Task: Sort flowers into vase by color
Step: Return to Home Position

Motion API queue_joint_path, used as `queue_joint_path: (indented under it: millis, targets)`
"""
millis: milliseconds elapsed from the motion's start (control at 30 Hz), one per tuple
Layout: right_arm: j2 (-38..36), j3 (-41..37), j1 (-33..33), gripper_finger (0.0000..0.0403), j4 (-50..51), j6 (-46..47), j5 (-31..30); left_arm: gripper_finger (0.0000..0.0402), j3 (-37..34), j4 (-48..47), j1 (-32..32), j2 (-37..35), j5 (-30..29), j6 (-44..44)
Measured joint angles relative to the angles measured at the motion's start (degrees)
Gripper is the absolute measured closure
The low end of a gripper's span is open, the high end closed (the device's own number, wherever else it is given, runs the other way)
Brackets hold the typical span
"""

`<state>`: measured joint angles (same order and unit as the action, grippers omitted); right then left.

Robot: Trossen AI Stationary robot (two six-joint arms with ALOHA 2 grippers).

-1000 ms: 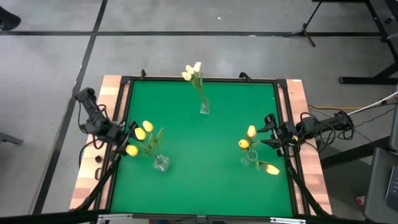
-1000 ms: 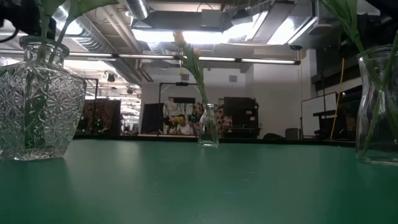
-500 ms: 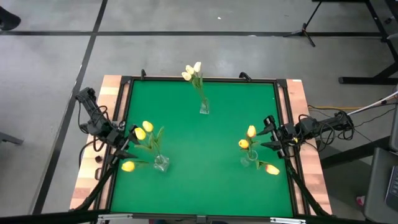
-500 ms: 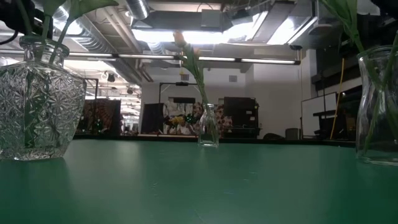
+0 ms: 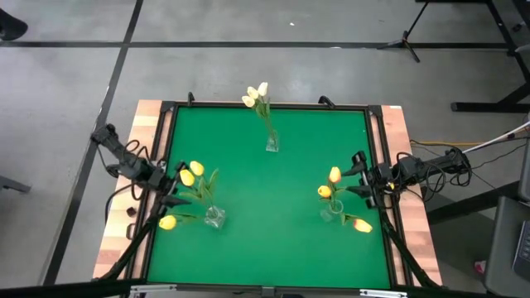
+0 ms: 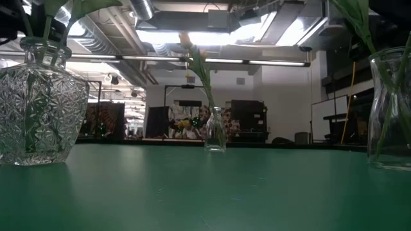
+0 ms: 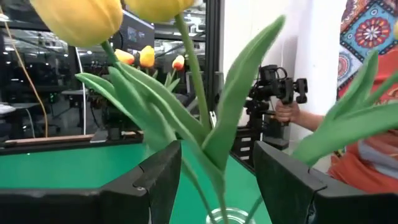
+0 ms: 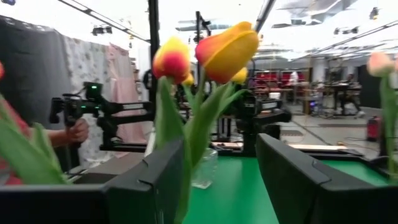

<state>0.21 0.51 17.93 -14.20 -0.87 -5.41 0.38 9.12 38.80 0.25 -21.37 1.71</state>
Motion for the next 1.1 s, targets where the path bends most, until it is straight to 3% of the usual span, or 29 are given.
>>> queue_joint_path:
  millis: [67, 233, 400, 567, 767, 1100]
  targets:
    - [0.0, 0.0, 0.0, 0.0203, 0.0, -1.0, -1.2, 0.0205, 0.0, -0.8, -2.9, 0.0, 2.9, -0.1]
    - [0.0, 0.0, 0.0, 0.0203, 1.0, -3.3, -4.7, 0.0205, 0.0, -2.9, -9.8, 0.0, 4.0, -0.9]
    - [0.0, 0.0, 0.0, 0.0203, 2.0, -4.6, -9.1, 0.0205, 0.0, -2.4, -15.8, 0.0, 12.5, -3.3]
    - [0.0, 0.0, 0.0, 0.0203, 2.7, -7.6, -9.5, 0.0205, 0.0, -2.8, -20.1, 0.0, 15.0, -4.4]
    - [0.0, 0.0, 0.0, 0.0203, 6.7, -8.0, -9.4, 0.0205, 0.0, -2.8, -22.7, 0.0, 15.0, -1.6]
    - [0.3, 0.0, 0.0, 0.0203, 10.6, -10.2, -10.7, 0.0205, 0.0, -2.5, -23.0, 0.0, 9.8, -1.6]
